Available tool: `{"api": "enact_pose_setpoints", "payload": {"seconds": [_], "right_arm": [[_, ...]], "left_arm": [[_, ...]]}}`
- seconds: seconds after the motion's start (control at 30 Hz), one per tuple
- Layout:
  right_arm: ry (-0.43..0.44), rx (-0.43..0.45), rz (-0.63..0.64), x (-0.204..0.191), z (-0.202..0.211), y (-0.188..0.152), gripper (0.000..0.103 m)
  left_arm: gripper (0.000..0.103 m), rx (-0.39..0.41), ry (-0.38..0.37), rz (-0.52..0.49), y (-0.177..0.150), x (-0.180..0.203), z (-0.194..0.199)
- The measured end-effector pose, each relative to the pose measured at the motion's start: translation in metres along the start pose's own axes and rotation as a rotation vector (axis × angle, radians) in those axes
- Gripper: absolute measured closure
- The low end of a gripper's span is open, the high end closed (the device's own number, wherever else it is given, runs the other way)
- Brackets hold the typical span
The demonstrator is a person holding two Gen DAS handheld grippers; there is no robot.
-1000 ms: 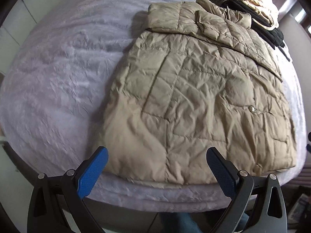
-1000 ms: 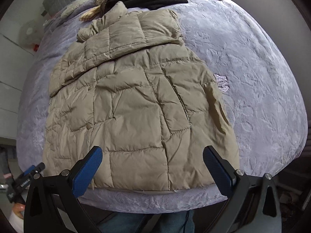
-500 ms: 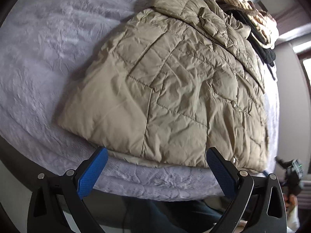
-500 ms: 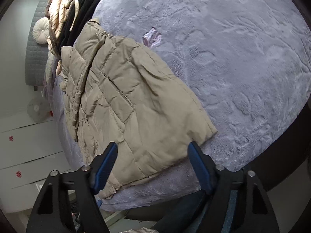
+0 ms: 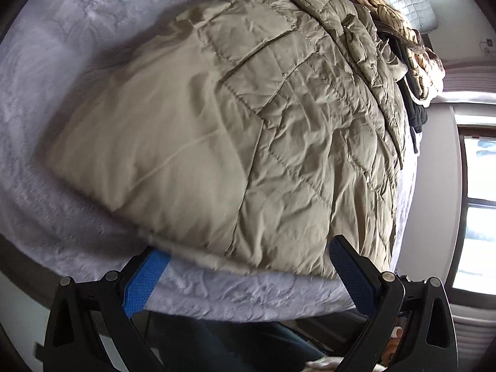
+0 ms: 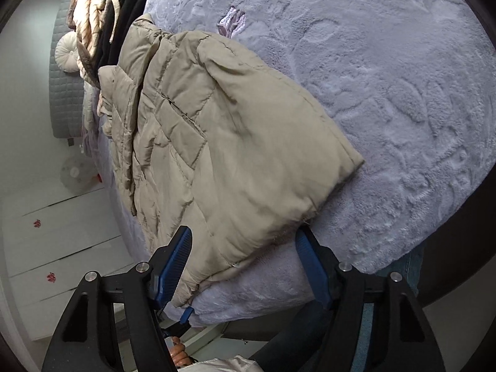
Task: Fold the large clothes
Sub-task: 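Grasp the jacket hem with both tools and lift it toward the collar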
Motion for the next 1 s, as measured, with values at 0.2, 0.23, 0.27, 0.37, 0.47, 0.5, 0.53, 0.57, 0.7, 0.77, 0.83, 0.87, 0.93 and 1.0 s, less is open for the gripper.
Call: {"api": "enact_pose_setpoints", "payload": {"seconds": [0.2, 0.23, 0.27, 0.37, 0.47, 0.5, 0.53, 0.57, 0.7, 0.77, 0.83, 0.87, 0.93, 1.0], "right_arm": [[0.048, 0.022, -0.052, -0.005, -0.023, 0.012, 0.030], [0.059, 0.030, -0.063, -0.005, -0.025, 0.013, 0.030], [0.066, 0.038, -0.073, -0.006, -0.027, 0.014, 0.030], [0.083, 0.072, -0.107, -0.008, -0.024, 0.011, 0.059], [0.083, 0.089, -0.108, -0.010, -0.018, 0.009, 0.089], [0.083, 0.091, -0.094, -0.014, -0.016, 0.008, 0.091], [0.079, 0.094, -0.069, -0.022, -0.012, 0.007, 0.092], [0.076, 0.091, -0.041, -0.030, -0.008, 0.008, 0.092], [0.079, 0.079, 0.084, -0.073, 0.007, 0.020, 0.092], [0.080, 0.072, 0.141, -0.098, 0.015, 0.033, 0.092], [0.078, 0.069, 0.186, -0.121, 0.021, 0.047, 0.092], [0.080, 0.069, 0.212, -0.136, 0.025, 0.055, 0.092], [0.091, 0.063, 0.273, -0.168, 0.032, 0.075, 0.092], [0.089, 0.053, 0.333, -0.197, 0.036, 0.092, 0.092]], "left_arm": [[0.001, 0.003, -0.006, -0.032, 0.023, 0.016, -0.006], [0.001, 0.003, 0.002, -0.040, 0.025, 0.018, -0.007], [0.006, 0.004, 0.008, -0.044, 0.027, 0.020, -0.008], [0.064, -0.013, 0.047, -0.077, 0.031, 0.020, -0.008], [0.089, -0.005, 0.037, -0.099, 0.035, 0.018, 0.002], [0.089, 0.009, 0.028, -0.102, 0.036, 0.020, 0.009], [0.089, 0.025, 0.019, -0.109, 0.036, 0.021, 0.017], [0.089, 0.042, 0.007, -0.118, 0.037, 0.026, 0.024], [0.089, 0.118, -0.023, -0.164, 0.047, 0.053, 0.055], [0.089, 0.167, -0.026, -0.176, 0.057, 0.072, 0.071], [0.089, 0.217, -0.041, -0.185, 0.069, 0.092, 0.088], [0.089, 0.246, -0.048, -0.189, 0.077, 0.105, 0.096], [0.089, 0.295, -0.043, -0.203, 0.093, 0.126, 0.109], [0.089, 0.356, -0.034, -0.209, 0.114, 0.151, 0.123]]}}
Point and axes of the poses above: each gripper's, at about its wrist camera, not at the fingertips, and z roughly against the way its jaws point, x to its right, y to its top, the point moved 4 cm from there along -z, roughly the way its jaws point, and after that the axes turned 14 degrees about -x, right-handed, at the moved point
